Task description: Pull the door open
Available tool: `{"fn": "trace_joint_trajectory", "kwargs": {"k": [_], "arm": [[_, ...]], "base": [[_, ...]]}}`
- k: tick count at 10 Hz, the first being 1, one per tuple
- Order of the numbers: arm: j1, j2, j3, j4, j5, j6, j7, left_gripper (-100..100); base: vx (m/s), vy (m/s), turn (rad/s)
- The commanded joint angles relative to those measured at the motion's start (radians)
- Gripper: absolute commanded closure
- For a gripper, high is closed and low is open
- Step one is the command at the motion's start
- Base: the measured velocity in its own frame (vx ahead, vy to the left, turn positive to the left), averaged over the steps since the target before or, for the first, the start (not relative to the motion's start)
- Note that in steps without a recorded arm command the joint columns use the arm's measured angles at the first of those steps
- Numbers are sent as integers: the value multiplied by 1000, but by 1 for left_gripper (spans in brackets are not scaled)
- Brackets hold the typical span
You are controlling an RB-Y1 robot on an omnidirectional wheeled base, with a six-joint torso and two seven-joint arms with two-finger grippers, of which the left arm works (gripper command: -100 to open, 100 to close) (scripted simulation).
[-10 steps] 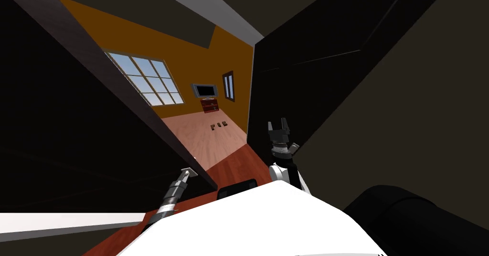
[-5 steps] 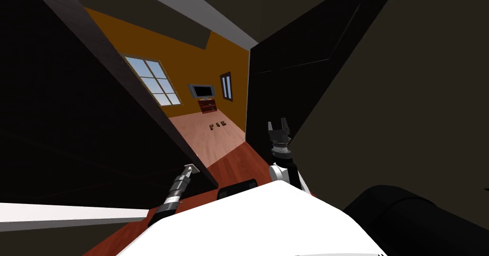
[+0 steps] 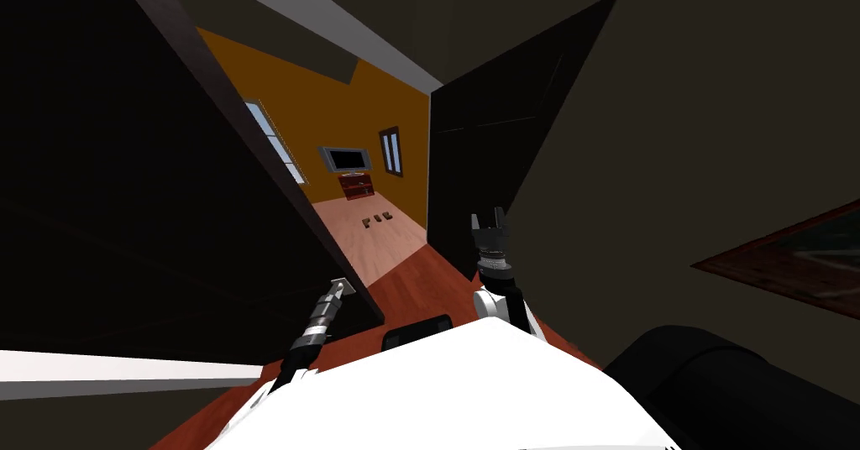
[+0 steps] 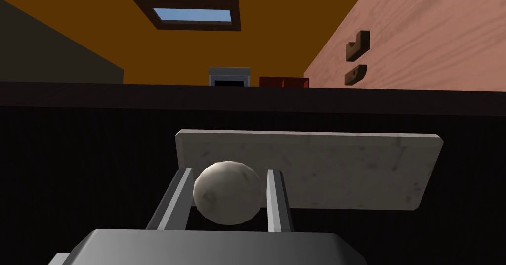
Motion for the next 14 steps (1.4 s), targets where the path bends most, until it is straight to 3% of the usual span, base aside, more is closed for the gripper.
{"fn": "trace_joint_trajectory", "kwargs": {"k": [1, 4, 7, 14], "arm": [[-29, -9, -7, 31, 1, 0, -4, 100], [-99, -21, -11, 86, 10, 15, -16, 100], [-134, -27, -13, 113, 15, 23, -22, 100], [-115, -10, -20, 107, 0, 6, 3, 100]], "base": [[-188, 65, -100], [-200, 74, -115], [-172, 50, -66], [-195, 69, -154]]}}
